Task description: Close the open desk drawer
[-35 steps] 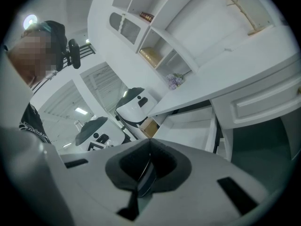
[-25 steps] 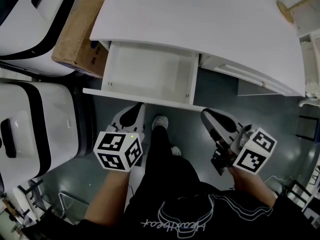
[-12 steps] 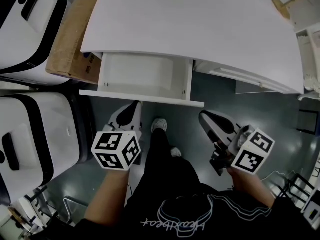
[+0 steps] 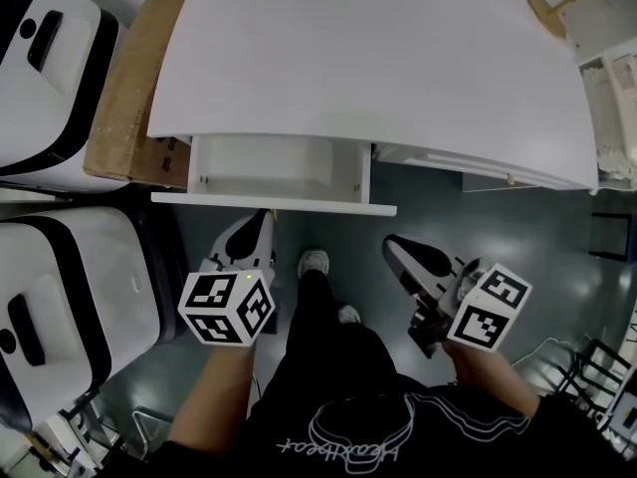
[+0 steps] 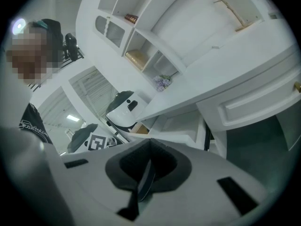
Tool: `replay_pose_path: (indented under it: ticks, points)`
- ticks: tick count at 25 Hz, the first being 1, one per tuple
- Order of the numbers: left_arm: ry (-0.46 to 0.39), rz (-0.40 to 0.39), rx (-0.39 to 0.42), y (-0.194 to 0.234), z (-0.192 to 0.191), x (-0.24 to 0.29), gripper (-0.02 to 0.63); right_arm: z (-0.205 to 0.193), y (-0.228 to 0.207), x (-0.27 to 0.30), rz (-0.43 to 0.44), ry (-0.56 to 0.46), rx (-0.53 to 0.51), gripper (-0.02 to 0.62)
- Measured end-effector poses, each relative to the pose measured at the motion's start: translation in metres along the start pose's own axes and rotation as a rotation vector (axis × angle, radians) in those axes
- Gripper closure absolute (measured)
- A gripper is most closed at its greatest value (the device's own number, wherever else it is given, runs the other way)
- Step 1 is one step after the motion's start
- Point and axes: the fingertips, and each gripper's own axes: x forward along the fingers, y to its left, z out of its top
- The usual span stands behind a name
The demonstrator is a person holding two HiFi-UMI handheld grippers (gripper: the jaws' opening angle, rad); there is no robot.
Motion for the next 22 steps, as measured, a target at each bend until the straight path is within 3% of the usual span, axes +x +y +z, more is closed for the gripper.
replay_pose_path:
  ticks: [22]
  points:
    - [-0.007,-0.033,0.023,0.007,0.033,0.039,0.601,0.021,-0.018,0.017,-0.034,-0.02,0.014,0.589]
